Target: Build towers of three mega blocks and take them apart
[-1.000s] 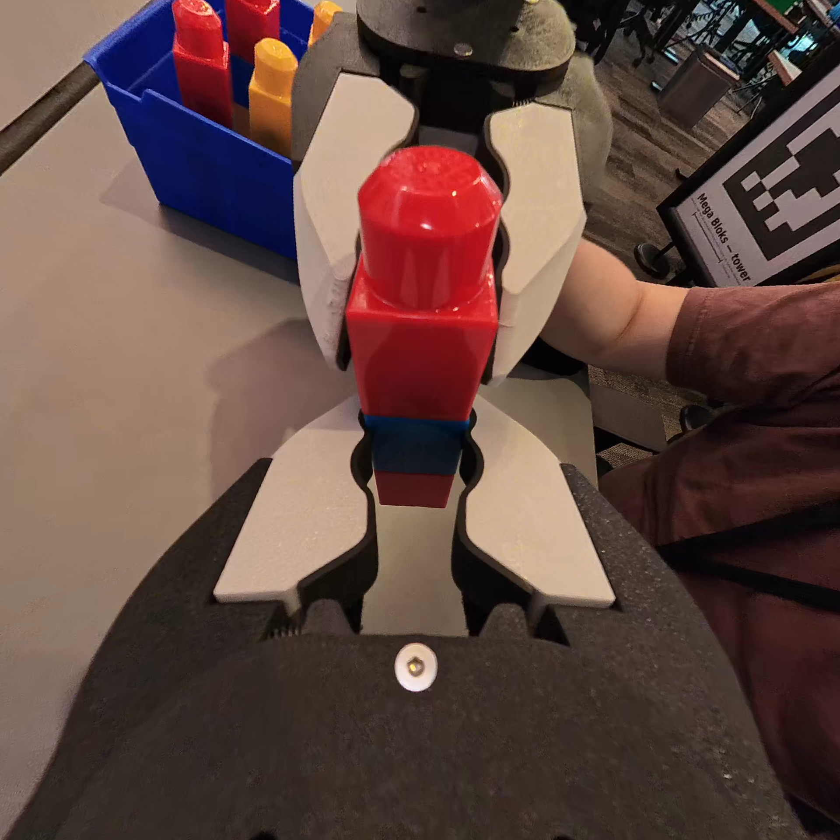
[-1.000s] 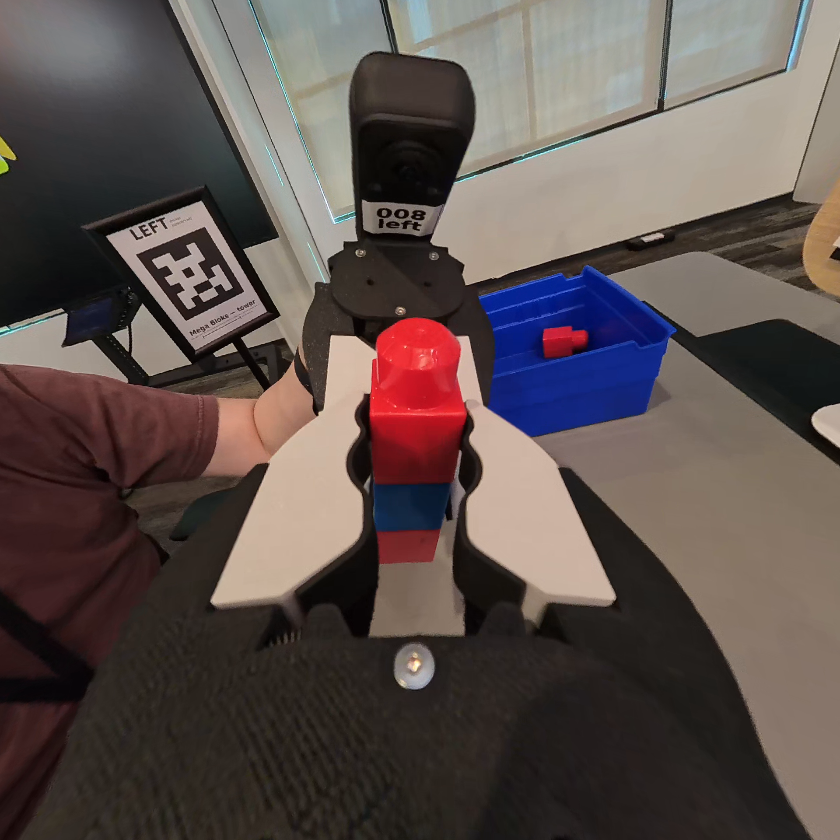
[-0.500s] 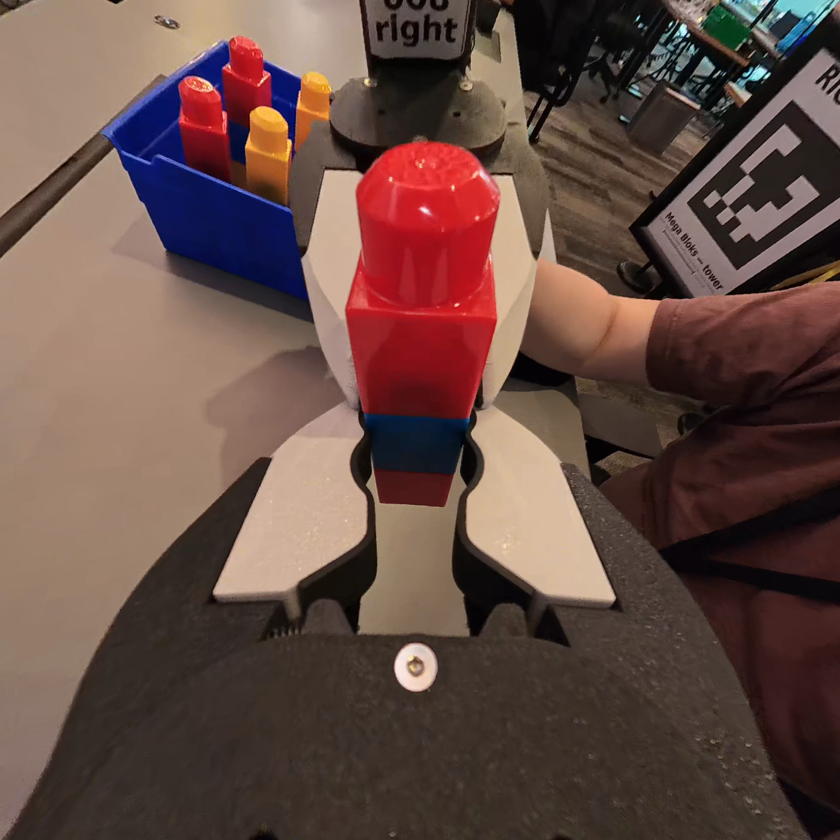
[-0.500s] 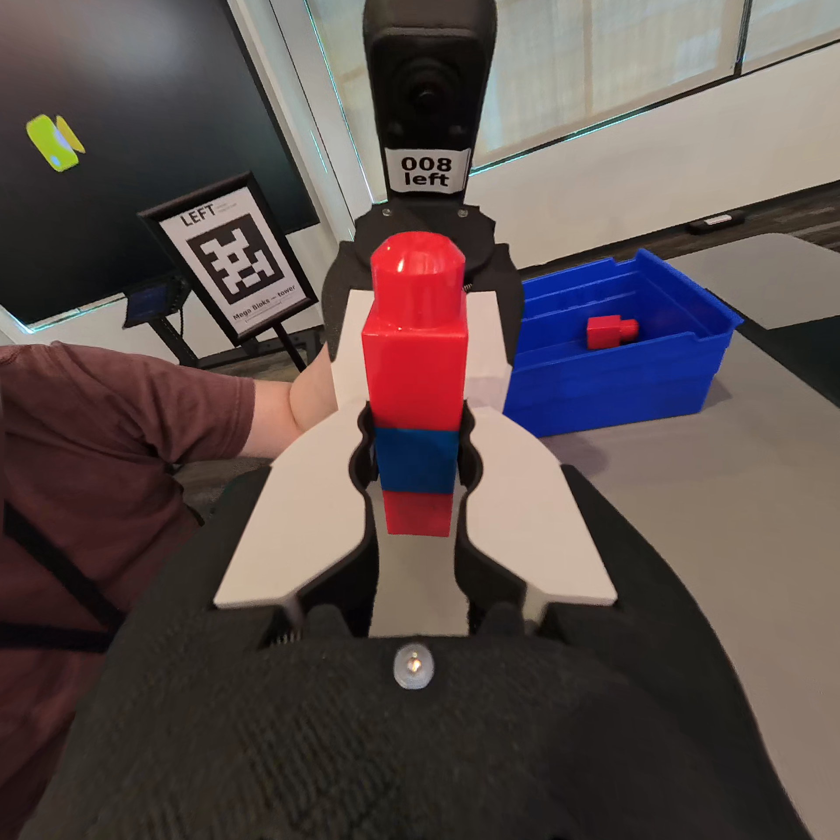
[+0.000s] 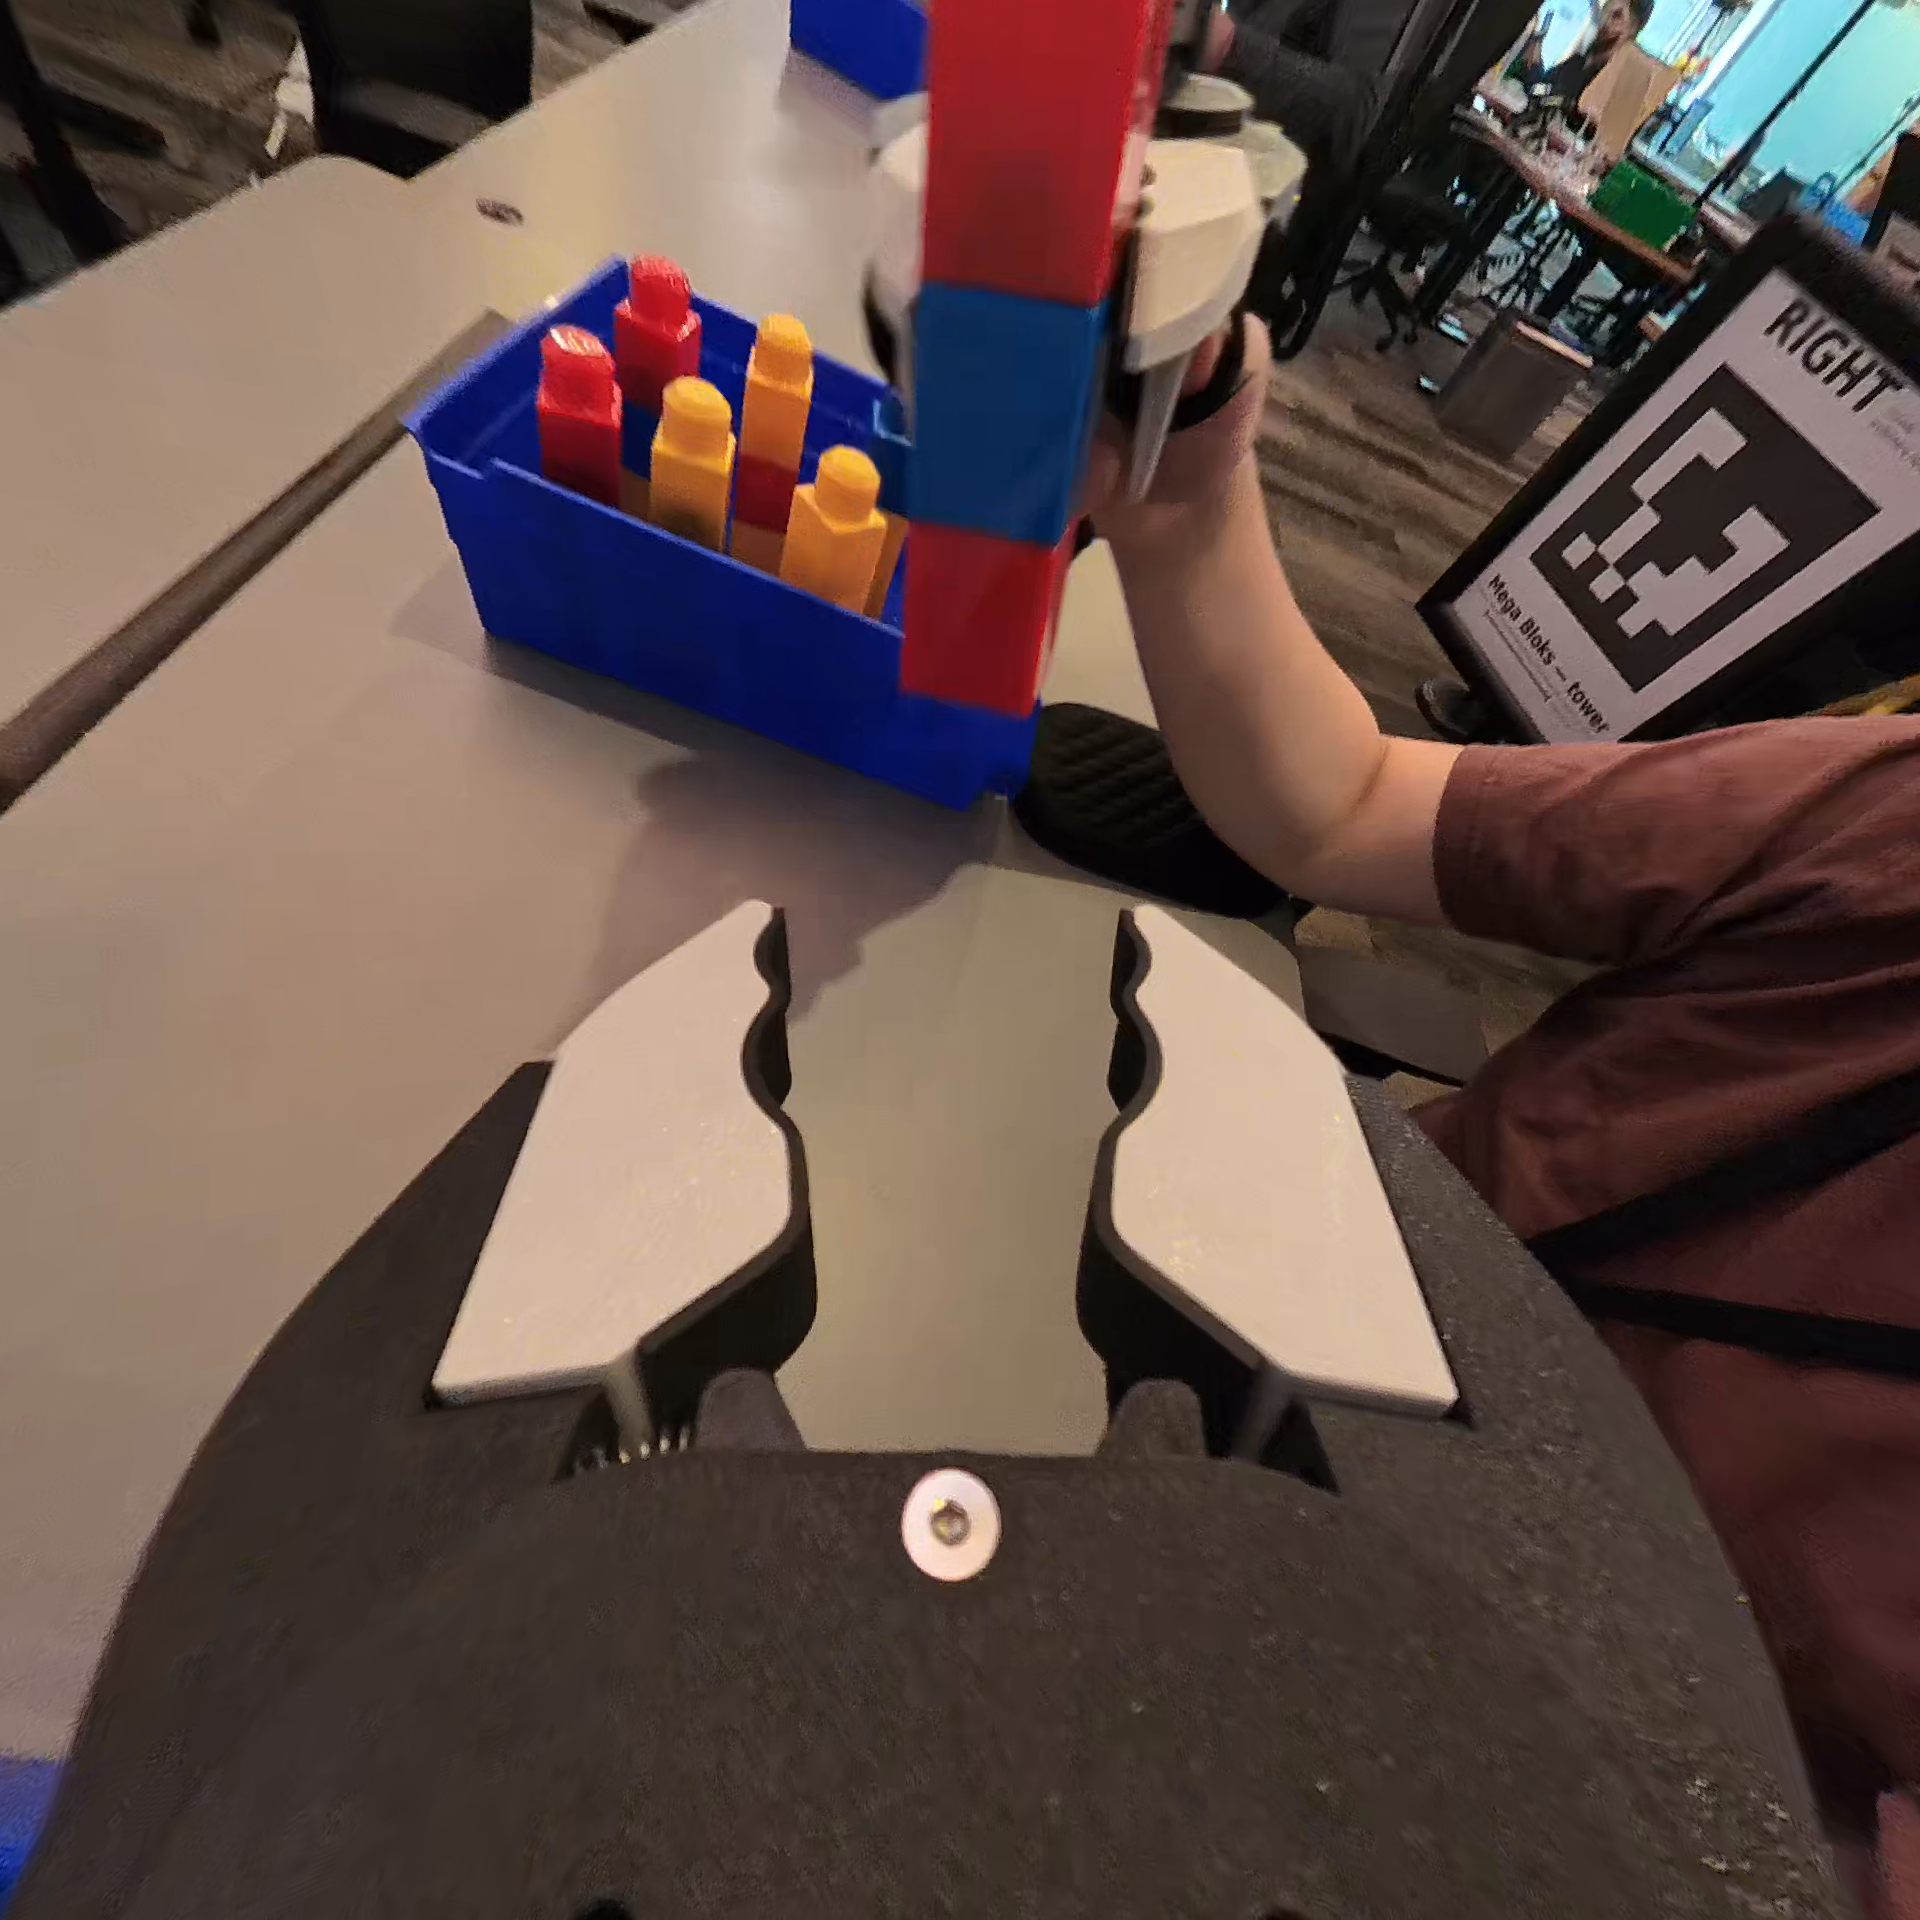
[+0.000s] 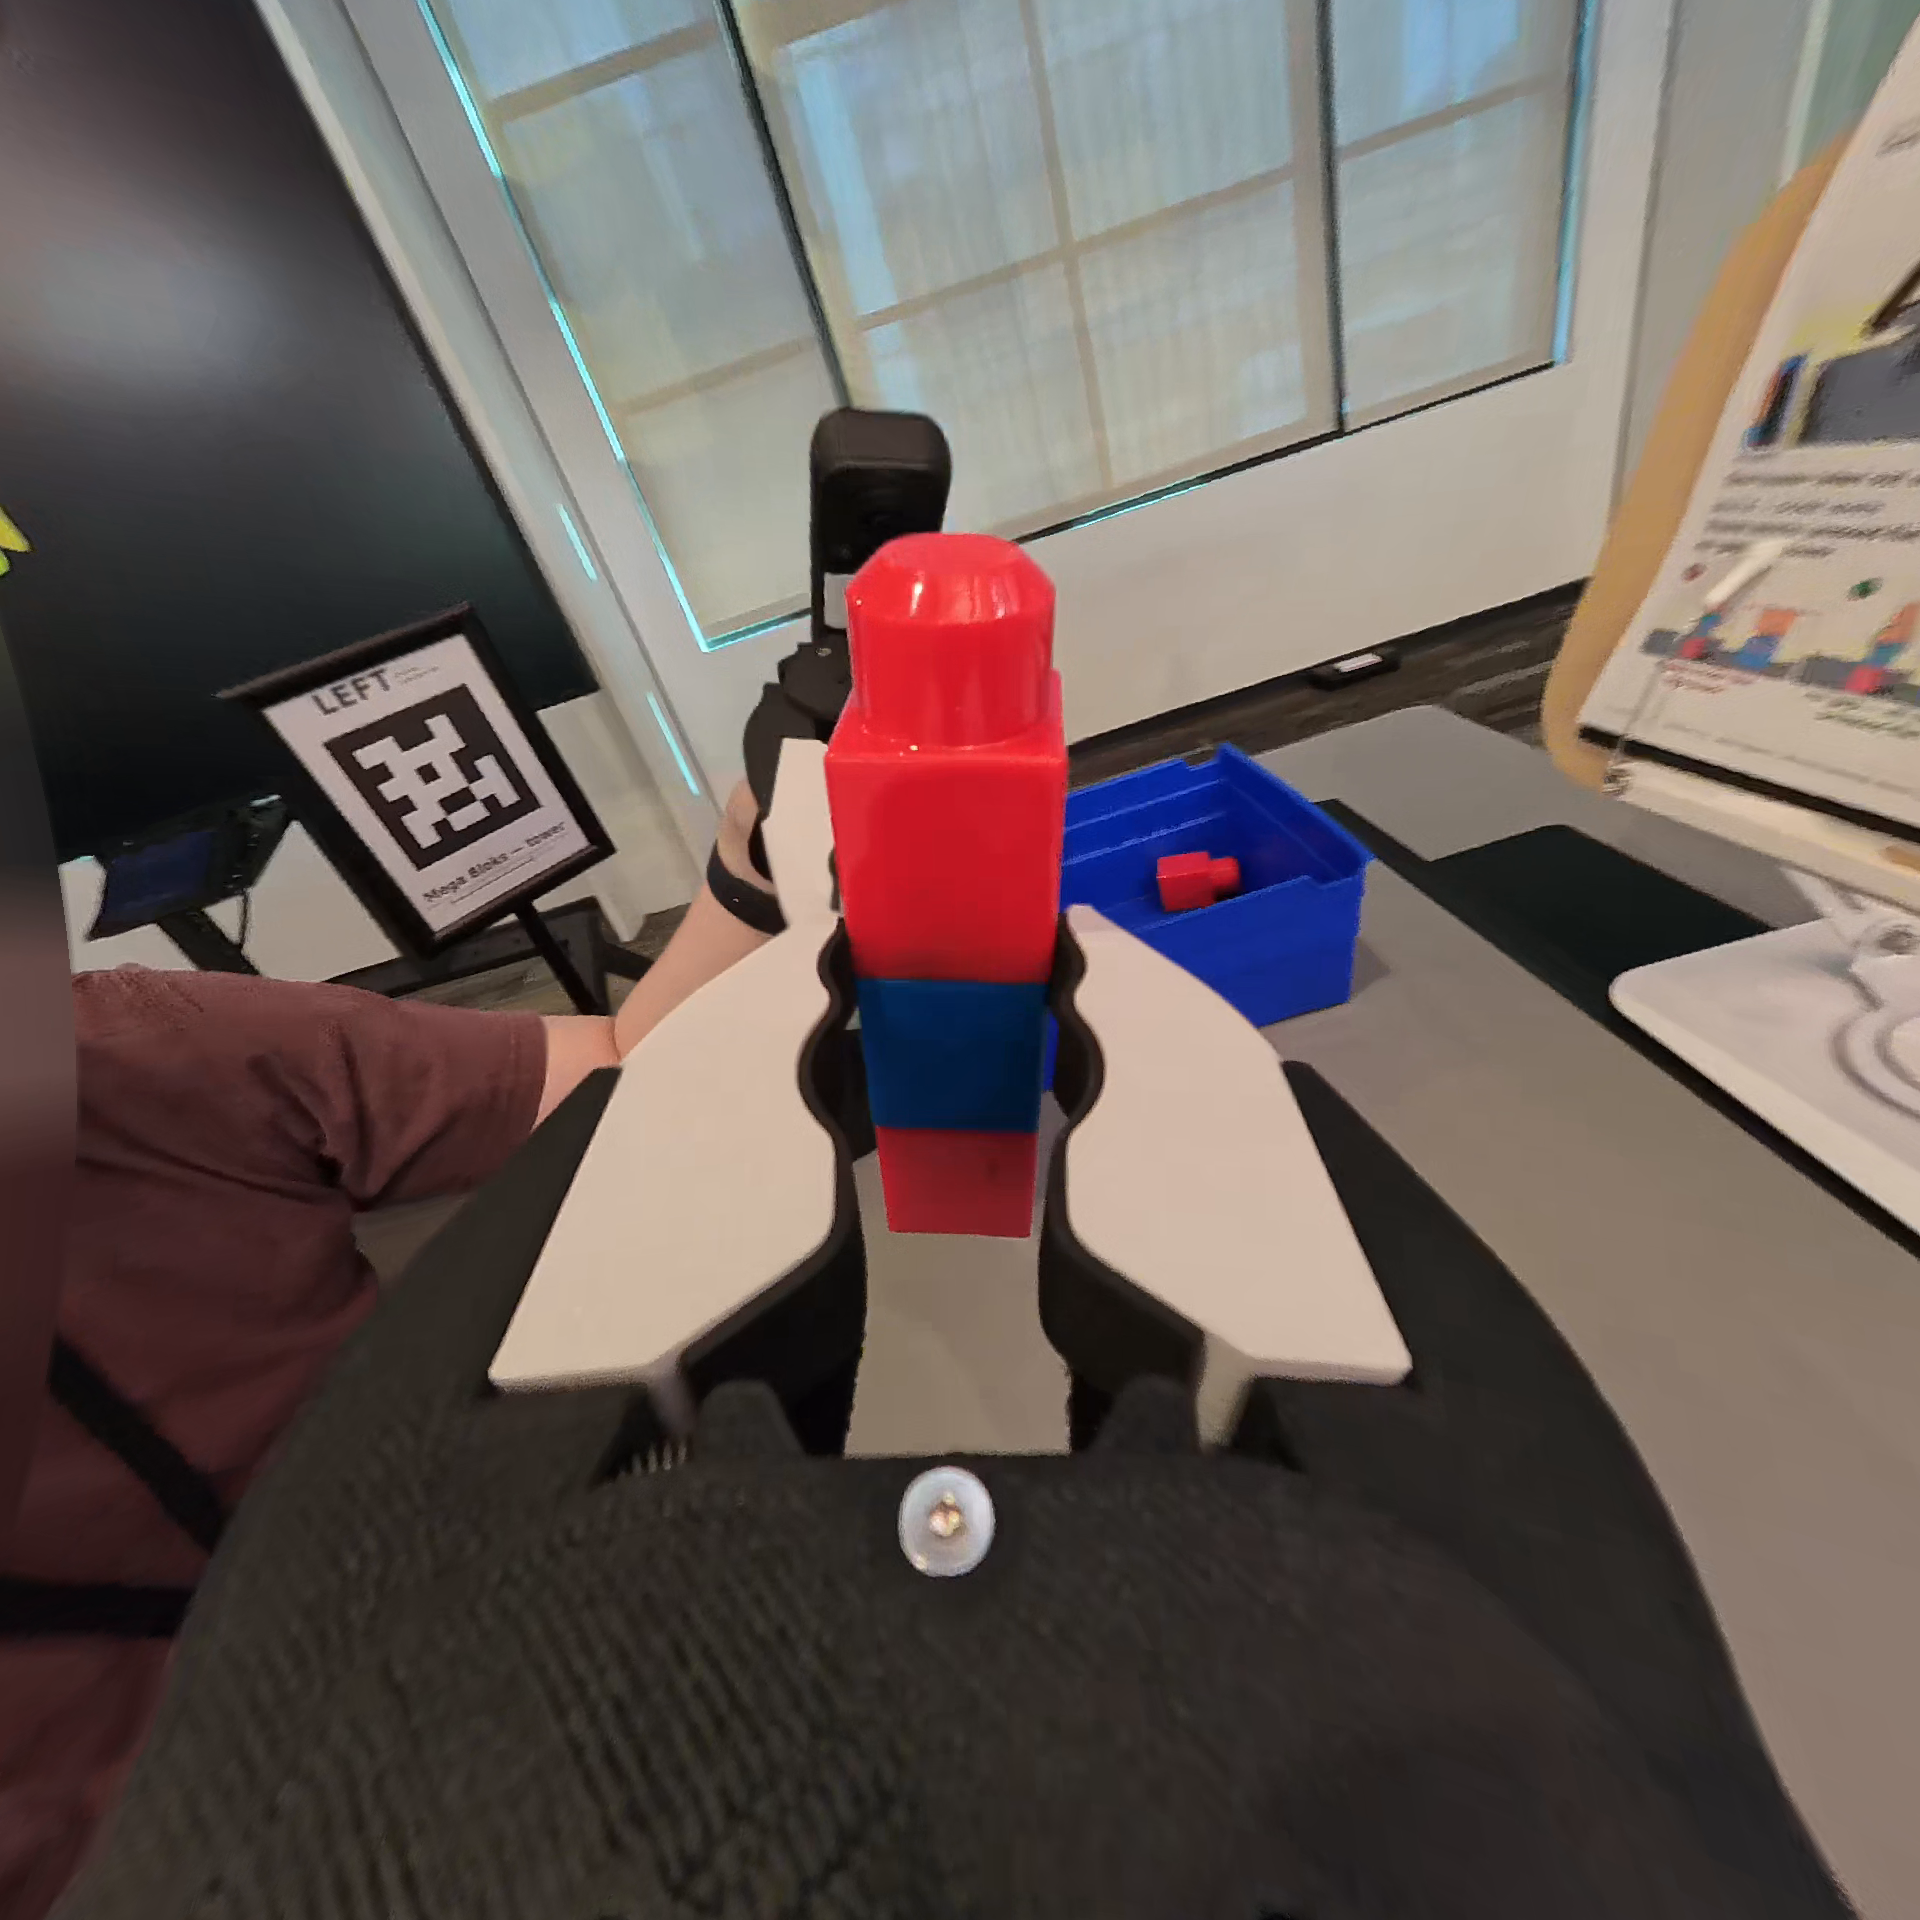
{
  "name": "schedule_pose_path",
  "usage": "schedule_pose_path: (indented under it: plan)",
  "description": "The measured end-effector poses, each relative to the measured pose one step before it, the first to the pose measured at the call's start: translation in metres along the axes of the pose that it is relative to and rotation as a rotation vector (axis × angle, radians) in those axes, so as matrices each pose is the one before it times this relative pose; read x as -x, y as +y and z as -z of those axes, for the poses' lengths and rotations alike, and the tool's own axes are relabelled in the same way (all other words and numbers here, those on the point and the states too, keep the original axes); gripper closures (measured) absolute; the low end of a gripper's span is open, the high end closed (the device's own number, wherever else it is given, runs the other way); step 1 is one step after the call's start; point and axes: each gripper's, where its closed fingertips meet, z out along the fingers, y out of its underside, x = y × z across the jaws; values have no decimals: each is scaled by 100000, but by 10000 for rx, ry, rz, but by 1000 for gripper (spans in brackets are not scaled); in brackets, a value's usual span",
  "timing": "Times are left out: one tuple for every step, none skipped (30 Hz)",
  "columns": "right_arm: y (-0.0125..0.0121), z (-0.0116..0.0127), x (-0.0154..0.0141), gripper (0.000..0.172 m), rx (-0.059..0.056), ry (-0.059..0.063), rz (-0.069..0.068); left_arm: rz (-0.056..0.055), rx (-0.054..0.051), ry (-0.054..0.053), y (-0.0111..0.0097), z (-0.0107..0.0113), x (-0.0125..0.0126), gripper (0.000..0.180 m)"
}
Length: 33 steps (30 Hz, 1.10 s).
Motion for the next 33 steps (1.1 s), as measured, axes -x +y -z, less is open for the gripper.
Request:
schedule_pose_path:
  plan:
    - [-669, 1127, 619, 135, -8, 266, 127, -21, -162, -92, -261, 575, -82, 121]
    - [-681, 1253, 334, 135, -101, 449, 167, -40, -90, -92, -157, 497, -60, 121]
    - [-529, 1372, -121, 135, -60, 712, 159, -54, -19, -38, -71, 440, -121, 121]
    - [-274, 1468, -355, 135, 52, 806, 251, -44, 19, -47, -14, 398, -99, 121]
    - [-109, 1567, -486, 135, 19, 834, 373, -32, 41, -136, 17, 345, 43, 121]
    - [85, 1662, -590, 135, -54, 846, 392, -56, 25, -152, -5, 309, 54, 120]
    - [408, 1717, -735, 135, -15, 853, 288, -64, -47, -58, -114, 258, -84, 120]
    - [741, 1780, -1019, 135, 66, 943, 188, -38, -101, 53, -203, 215, -239, 121]
    - [872, 1753, -1271, 135, -29, 999, 167, -17, -120, 92, -241, 182, -299, 121]
    - [932, 1599, -1405, 135, -154, 952, 74, -27, -80, 47, -184, 149, -234, 122]
    - [1089, 1284, -1287, 135, -151, 730, -69, -58, -17, -31, -85, 122, -125, 122]
    - [1216, 877, -882, 135, -121, 376, -256, -75, 4, -49, -65, 96, -90, 122]
    - [1325, 482, -434, 135, -53, 79, -434, -70, -28, 4, -103, 93, -150, 122]
    - [1433, 119, -216, 135, 54, -13, -443, -45, -78, 63, -168, 76, -224, 122]
    - [1462, -191, -177, 135, 115, 39, -288, -16, -87, 84, -171, 70, -227, 122]
    - [1420, -446, -94, 135, 137, 61, -90, -13, -66, 60, -114, 60, -180, 123]
    - [1353, -626, -3, 135, 147, 56, -1, -19, -46, 29, -74, 56, -132, 123]
    - [1347, -670, -1, 135, 237, 85, -55, -16, -27, 28, -29, 50, -118, 123]
    - [1199, -622, 51, 134, 242, 59, -63, -9, -20, 32, -16, 64, -127, 124]
    - [956, -508, 83, 134, 156, 32, 40, -7, -27, 22, -37, 85, -118, 124]
    - [873, -380, -9, 134, 210, 83, 74, -7, -34, 2, -41, 111, -112, 124]
    - [697, -217, -142, 134, 208, 157, 107, -22, -36, 4, -56, 125, -118, 124]
    - [438, -76, -235, 134, 136, 204, 194, -46, -44, 16, -78, 157, -151, 124]
    - [301, -45, -208, 134, 104, 152, 181, -53, -52, 9, -90, 161, -128, 125]
    - [273, -114, -40, 134, 98, -17, -3, -42, -45, -16, -70, 179, -48, 125]
    - [329, -186, 64, 134, 140, -104, -126, -21, -35, -48, -62, 206, 19, 125]
    - [426, -203, -60, 134, 197, 12, -71, -5, -30, -76, -37, 220, 113, 125]
    - [446, -179, -222, 134, 214, 177, 69, 1, -24, -97, -1, 234, 165, 125]
    - [500, -150, -216, 134, 265, 198, 120, 15, -14, -116, 29, 262, 228, 125]
    - [495, -140, -62, 134, 294, 111, 100, 38, -22, -119, 23, 293, 252, 125]
    - [350, -121, 10, 134, 184, 68, 121, 54, -54, -107, -7, 325, 254, 125]
    - [319, -93, -51, 134, 142, 95, 124, 70, -80, -109, -44, 346, 262, 125]
    - [402, -50, -81, 134, 207, 92, 114, 75, -92, -121, -73, 348, 288, 125]
